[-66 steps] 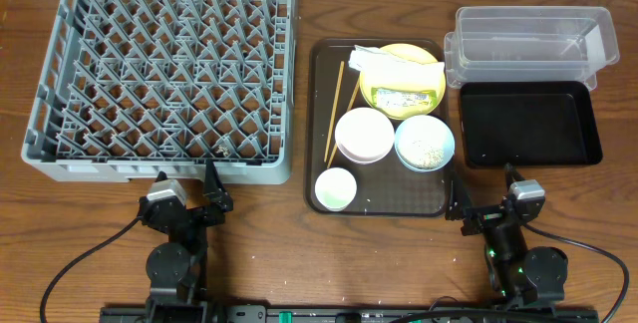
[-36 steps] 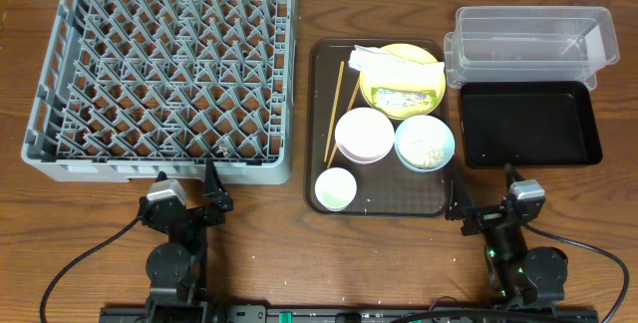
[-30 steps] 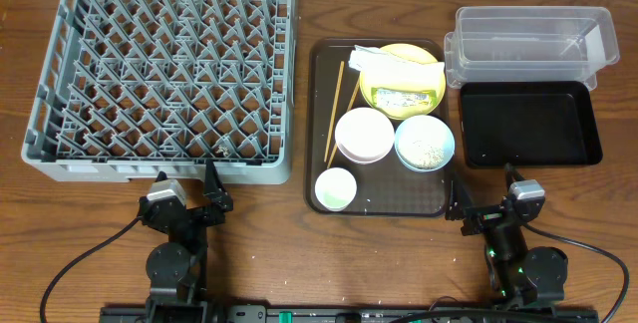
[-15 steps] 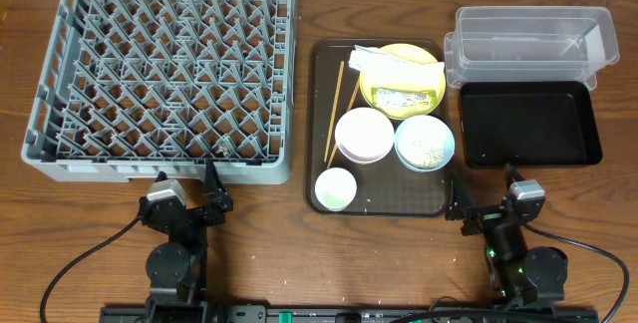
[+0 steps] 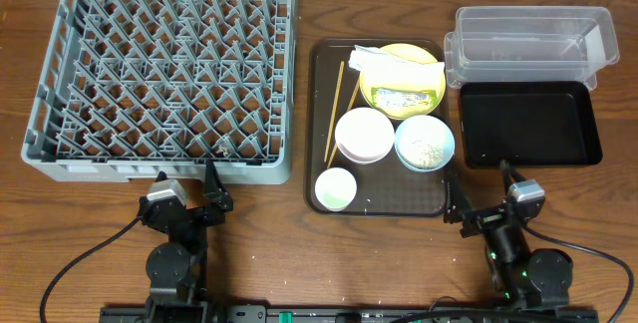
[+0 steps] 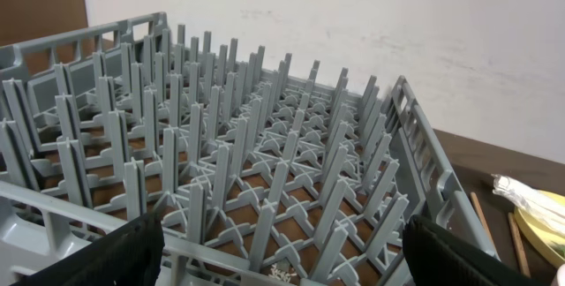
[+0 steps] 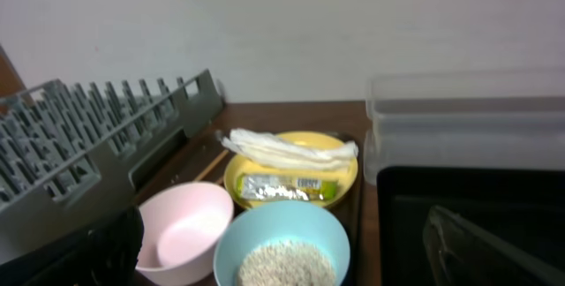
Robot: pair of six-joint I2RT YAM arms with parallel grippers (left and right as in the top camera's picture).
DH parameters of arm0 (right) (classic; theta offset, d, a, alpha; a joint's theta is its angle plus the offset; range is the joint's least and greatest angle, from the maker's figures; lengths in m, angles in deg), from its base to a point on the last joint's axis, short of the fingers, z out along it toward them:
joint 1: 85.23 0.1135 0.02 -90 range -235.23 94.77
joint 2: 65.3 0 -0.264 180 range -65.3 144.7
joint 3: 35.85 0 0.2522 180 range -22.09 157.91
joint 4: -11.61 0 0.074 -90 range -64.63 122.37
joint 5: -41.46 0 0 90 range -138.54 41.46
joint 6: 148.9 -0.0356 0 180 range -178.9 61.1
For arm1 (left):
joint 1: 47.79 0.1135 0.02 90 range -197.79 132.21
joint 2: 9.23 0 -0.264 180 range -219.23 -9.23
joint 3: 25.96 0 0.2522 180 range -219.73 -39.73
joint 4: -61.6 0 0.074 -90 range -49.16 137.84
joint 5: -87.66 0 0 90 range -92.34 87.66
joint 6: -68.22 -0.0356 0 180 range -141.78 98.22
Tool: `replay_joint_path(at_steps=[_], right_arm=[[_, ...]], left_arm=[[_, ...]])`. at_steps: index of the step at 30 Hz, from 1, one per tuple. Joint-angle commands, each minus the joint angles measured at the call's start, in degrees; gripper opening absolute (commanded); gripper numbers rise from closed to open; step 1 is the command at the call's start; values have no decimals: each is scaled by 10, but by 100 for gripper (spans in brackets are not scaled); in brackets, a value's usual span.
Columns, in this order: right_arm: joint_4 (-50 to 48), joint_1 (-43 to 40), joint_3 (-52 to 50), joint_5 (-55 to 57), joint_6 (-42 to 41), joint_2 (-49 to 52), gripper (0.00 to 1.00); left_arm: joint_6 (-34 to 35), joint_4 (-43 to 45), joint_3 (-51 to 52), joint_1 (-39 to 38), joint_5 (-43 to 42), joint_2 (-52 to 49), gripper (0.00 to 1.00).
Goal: Sort waste into correct bins and load items into the dishwasher
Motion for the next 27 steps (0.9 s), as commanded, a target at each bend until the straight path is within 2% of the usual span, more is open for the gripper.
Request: replay_joint_path(at_steps=[1, 7, 12, 18, 27], right_arm=[[11, -1, 38, -18, 6, 2, 99], [43, -1, 86, -20, 7, 24, 99], [60, -1, 150, -42, 19, 93, 99], [98, -1, 272, -124, 53, 243, 99], [333, 10, 591, -152, 135, 541, 99]], left_arm=[[-12, -25, 9, 1, 5, 6, 88], [-12, -25, 9, 1, 5, 6, 88], [-12, -25, 9, 1, 5, 6, 88], [-12, -25, 9, 1, 5, 6, 88], [-12, -25, 9, 1, 5, 6, 88]])
